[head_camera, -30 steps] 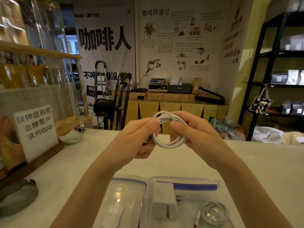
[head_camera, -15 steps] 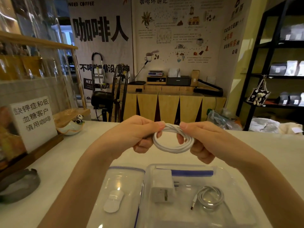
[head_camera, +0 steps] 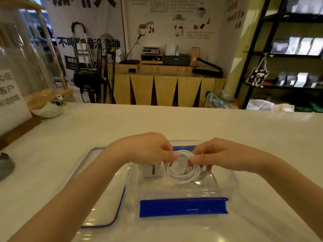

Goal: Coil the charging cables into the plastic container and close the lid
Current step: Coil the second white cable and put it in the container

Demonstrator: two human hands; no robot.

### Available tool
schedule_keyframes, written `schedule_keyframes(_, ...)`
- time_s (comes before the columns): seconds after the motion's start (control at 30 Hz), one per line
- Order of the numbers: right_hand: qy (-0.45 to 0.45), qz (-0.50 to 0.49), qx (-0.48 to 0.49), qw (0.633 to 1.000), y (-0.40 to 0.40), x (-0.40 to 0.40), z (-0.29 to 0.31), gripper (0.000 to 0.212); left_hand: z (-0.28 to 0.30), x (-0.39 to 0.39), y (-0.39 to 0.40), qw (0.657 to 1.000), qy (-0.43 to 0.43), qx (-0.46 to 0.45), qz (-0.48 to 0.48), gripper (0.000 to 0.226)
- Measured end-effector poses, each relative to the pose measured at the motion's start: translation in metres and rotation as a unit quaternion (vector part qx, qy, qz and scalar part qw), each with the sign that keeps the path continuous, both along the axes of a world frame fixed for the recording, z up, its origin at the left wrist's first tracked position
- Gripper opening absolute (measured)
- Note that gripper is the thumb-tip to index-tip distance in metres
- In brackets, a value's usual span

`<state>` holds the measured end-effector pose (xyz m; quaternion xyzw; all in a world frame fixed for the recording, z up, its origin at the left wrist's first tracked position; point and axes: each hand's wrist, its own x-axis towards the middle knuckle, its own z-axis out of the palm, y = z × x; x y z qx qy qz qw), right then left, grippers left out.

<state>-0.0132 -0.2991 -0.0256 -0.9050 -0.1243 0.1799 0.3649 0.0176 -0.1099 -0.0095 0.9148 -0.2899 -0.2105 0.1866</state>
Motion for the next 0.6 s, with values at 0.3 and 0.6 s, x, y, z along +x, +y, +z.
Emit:
schedule_keyframes(0.3,0.027,-0.016,-0.014,0.999,0.015,0.002,-0.008,0.018,-0.017,-0.023,0.0,0.995,-0.075,0.022,0.066,0.016)
schedule_keyframes(0.6,-0.006,-0.006,-0.082,0.997,0.036,0.012,-0.024,0.012,-0.037,-0.026,-0.005,0.981,-0.147,0.116,0.058,0.02)
